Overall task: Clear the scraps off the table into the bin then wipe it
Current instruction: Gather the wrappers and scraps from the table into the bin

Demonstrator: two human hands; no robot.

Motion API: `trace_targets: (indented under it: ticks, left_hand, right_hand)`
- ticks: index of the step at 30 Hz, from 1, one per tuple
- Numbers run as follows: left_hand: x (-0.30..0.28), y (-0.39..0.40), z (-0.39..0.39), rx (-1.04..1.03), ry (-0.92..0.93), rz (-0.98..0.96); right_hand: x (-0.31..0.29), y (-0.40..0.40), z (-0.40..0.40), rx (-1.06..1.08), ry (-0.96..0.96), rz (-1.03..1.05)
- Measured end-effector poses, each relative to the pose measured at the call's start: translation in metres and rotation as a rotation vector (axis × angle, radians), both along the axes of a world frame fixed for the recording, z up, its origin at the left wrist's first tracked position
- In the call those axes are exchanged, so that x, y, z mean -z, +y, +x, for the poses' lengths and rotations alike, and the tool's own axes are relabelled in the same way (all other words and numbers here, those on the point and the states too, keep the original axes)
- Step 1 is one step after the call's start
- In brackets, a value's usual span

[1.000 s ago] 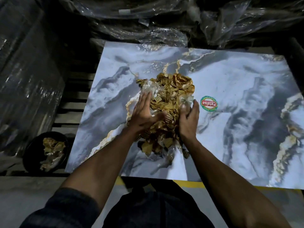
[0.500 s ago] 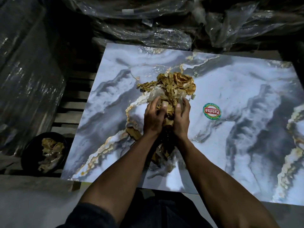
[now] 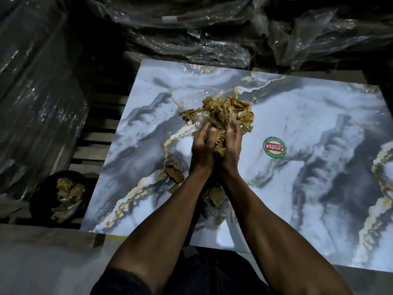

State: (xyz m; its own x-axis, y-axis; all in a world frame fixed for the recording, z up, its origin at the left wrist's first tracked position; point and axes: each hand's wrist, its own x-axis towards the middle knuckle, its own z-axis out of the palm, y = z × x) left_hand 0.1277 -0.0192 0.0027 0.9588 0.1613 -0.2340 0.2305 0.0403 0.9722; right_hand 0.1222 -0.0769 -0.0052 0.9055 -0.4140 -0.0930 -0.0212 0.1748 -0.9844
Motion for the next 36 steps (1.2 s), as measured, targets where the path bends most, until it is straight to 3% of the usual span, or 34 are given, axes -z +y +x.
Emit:
trace_targets:
  ticks: [22,36]
  left_hand:
    - [-0.064,0.06,-0.069,-0.047,-0.246,-0.079]
    - [-0.099,0.108,-0.048,-0.317,-0.32,-0.056]
  right_hand:
    - [-0.068,0.064,-0.073,0.008,-0.201,-0.053]
    - [-0.106,0.114,-0.038,-0.273,-0.271,0.0]
